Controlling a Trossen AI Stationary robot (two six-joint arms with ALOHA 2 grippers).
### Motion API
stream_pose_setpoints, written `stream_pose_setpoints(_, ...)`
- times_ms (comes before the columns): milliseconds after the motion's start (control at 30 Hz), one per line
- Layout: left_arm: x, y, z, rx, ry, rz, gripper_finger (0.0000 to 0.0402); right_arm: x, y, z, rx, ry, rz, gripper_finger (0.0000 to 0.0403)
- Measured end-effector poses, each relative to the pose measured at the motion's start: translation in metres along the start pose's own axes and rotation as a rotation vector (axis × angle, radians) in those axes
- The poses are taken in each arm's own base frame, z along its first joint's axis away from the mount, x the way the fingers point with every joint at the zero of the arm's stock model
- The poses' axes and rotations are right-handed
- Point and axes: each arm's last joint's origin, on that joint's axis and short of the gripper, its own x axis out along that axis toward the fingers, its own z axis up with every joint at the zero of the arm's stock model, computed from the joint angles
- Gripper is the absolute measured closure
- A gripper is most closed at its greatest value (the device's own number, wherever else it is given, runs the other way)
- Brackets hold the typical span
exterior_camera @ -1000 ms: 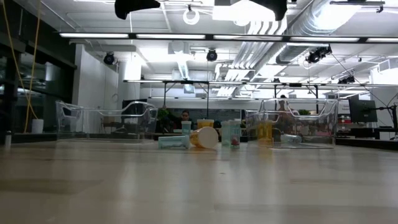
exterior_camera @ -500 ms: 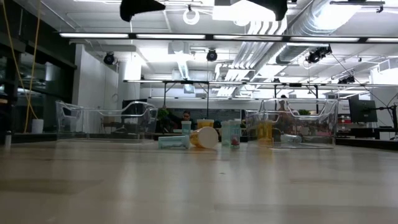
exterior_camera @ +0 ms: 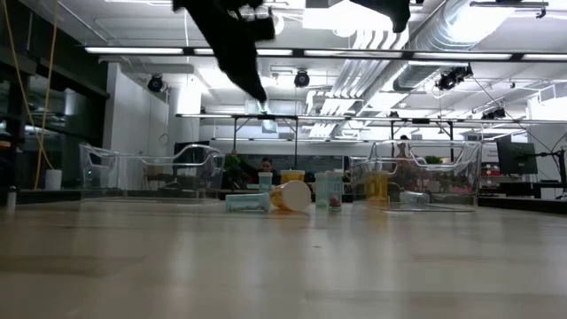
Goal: Pick and place medicine bottles into bin by pill shape (circle, oval)
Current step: Put the blue tablet bottle into the left transparent bin
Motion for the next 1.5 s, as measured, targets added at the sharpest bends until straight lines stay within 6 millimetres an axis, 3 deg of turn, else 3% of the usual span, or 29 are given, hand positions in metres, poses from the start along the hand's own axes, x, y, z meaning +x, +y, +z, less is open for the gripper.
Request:
stream_pose_setpoints(233,0.068,0.015,-0.01,0.172,0.164,-0.037,0.0144,0.0,0.0,0.0,0.038,0.004,-0.001,0.0158)
stream_pose_setpoints(467,0.1,0.027,-0.026,0.156,0.211,-0.129,0.0147,0.0,0.0,-0.001,0.053,0.005,-0.001,0.0158)
stream_pose_setpoints(700,0.111,0.04,-0.032,0.119,0.207,-0.134,0.0148,0.0,0.0,0.0,0.054,0.004,-0.001,0.0158)
stream_pose_setpoints(1067,0.125,0.041,-0.037,0.092,0.203,-0.172,0.0153,0.0,0.0,-0.001,0.106,0.013,-0.003,0.0158)
stream_pose_setpoints(1500,0.125,0.042,-0.037,0.085,0.2,-0.166,0.0248,0.0,0.0,-0.002,0.105,0.014,-0.01,0.0158)
